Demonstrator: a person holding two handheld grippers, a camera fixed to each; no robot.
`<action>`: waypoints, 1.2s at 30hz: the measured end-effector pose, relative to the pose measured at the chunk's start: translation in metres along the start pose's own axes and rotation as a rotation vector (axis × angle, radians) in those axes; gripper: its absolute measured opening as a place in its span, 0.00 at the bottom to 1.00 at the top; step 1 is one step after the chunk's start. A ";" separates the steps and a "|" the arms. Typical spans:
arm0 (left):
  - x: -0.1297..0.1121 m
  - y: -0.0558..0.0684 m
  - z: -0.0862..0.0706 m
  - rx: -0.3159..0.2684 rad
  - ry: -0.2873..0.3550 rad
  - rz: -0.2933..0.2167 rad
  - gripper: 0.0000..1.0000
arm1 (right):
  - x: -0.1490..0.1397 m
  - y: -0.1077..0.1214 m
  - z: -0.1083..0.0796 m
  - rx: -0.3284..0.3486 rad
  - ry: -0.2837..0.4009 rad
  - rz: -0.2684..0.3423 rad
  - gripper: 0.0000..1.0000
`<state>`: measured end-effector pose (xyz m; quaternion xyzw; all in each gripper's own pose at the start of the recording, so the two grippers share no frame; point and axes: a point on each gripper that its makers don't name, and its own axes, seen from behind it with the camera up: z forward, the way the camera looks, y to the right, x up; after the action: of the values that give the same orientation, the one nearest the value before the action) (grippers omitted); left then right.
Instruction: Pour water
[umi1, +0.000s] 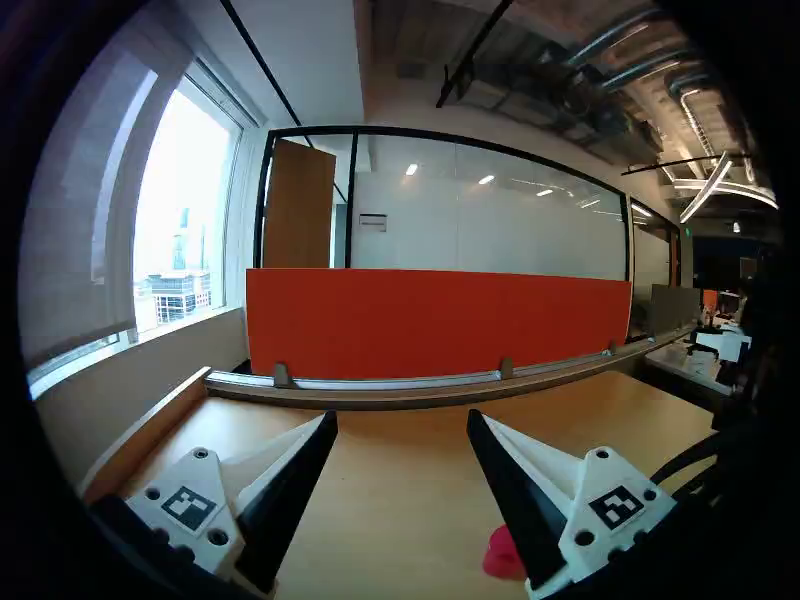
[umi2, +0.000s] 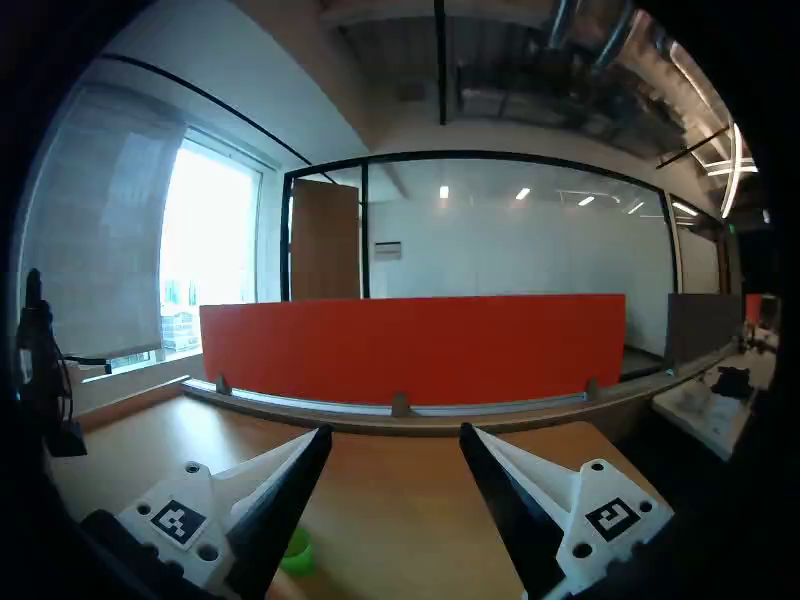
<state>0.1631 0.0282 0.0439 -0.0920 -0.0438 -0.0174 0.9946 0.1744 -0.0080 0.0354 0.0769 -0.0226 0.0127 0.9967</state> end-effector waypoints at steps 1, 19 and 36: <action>0.000 0.001 0.000 -0.004 -0.001 -0.004 0.96 | 0.000 0.001 0.000 0.000 0.000 0.000 1.00; 0.006 0.017 0.008 -0.134 0.008 -0.001 0.96 | 0.000 -0.022 0.006 0.151 -0.026 -0.037 0.99; 0.018 0.055 0.013 -0.335 0.011 0.078 0.96 | -0.007 -0.066 0.005 0.365 -0.074 -0.046 1.00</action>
<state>0.1818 0.0839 0.0481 -0.2578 -0.0311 0.0136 0.9656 0.1692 -0.0738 0.0297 0.2573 -0.0549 -0.0091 0.9647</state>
